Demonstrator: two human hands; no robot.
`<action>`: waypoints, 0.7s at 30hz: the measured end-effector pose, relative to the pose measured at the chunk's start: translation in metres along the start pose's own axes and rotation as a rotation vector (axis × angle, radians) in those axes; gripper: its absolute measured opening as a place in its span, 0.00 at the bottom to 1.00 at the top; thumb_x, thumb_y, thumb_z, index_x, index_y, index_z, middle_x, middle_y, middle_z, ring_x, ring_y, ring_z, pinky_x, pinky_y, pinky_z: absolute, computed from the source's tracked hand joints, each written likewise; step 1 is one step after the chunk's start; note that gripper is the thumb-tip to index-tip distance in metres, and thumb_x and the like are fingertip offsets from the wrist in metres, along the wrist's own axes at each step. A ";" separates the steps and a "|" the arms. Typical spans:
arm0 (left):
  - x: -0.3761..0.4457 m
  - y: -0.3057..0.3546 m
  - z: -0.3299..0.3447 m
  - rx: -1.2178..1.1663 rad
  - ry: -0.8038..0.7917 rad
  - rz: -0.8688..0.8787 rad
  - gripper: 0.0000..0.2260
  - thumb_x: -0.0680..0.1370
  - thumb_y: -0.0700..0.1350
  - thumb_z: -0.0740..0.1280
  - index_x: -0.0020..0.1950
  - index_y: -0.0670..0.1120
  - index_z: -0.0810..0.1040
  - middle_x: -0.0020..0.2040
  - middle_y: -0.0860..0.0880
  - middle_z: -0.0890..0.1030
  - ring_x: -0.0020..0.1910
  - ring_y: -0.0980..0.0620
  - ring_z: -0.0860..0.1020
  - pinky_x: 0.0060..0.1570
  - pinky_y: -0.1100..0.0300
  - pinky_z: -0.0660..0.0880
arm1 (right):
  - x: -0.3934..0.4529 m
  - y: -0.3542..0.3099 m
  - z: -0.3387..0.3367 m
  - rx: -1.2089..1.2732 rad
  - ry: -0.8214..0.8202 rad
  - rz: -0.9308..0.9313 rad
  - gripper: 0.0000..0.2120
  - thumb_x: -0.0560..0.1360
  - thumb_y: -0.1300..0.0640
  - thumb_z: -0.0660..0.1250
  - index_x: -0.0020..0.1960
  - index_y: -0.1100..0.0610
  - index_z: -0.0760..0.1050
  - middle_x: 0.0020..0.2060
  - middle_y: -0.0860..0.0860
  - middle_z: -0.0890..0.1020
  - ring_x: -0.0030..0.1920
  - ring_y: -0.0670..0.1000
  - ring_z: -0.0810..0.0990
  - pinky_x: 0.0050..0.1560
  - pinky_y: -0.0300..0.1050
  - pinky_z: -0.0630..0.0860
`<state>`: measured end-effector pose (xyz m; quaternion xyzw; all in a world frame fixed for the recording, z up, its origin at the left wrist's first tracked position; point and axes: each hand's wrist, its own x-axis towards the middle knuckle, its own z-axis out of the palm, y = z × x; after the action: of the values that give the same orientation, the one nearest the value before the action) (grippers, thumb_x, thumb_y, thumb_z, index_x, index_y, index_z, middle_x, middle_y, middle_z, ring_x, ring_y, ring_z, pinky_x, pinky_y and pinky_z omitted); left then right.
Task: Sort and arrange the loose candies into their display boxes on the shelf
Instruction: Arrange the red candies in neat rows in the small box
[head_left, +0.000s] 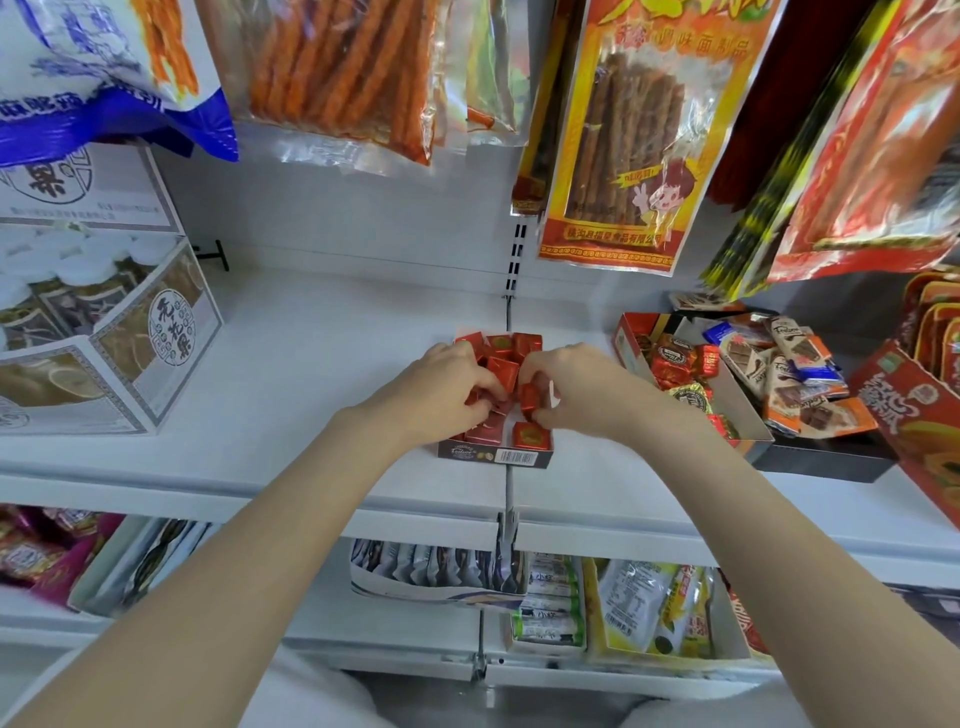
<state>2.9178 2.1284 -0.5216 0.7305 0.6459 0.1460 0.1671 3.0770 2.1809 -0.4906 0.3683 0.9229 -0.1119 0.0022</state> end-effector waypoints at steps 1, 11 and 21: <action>0.000 0.000 0.000 -0.008 0.000 -0.003 0.12 0.77 0.44 0.62 0.57 0.53 0.79 0.55 0.46 0.70 0.61 0.47 0.66 0.62 0.50 0.68 | 0.001 0.001 0.001 -0.020 -0.017 -0.019 0.12 0.73 0.60 0.65 0.56 0.55 0.76 0.46 0.51 0.79 0.43 0.48 0.70 0.41 0.37 0.68; -0.003 0.000 -0.003 -0.011 -0.016 -0.002 0.12 0.78 0.45 0.62 0.58 0.55 0.79 0.50 0.50 0.67 0.60 0.48 0.66 0.62 0.53 0.68 | 0.005 0.009 0.003 0.035 -0.097 -0.002 0.11 0.74 0.59 0.65 0.56 0.53 0.76 0.47 0.49 0.78 0.43 0.47 0.73 0.37 0.31 0.66; -0.008 0.001 -0.006 -0.021 -0.018 0.002 0.12 0.77 0.45 0.63 0.59 0.52 0.78 0.50 0.51 0.66 0.56 0.52 0.66 0.57 0.59 0.67 | 0.012 0.006 -0.005 0.050 0.108 0.011 0.20 0.75 0.59 0.64 0.66 0.51 0.70 0.54 0.53 0.74 0.50 0.50 0.73 0.50 0.40 0.69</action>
<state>2.9152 2.1206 -0.5152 0.7306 0.6421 0.1463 0.1803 3.0726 2.1943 -0.4878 0.3789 0.9166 -0.1148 -0.0564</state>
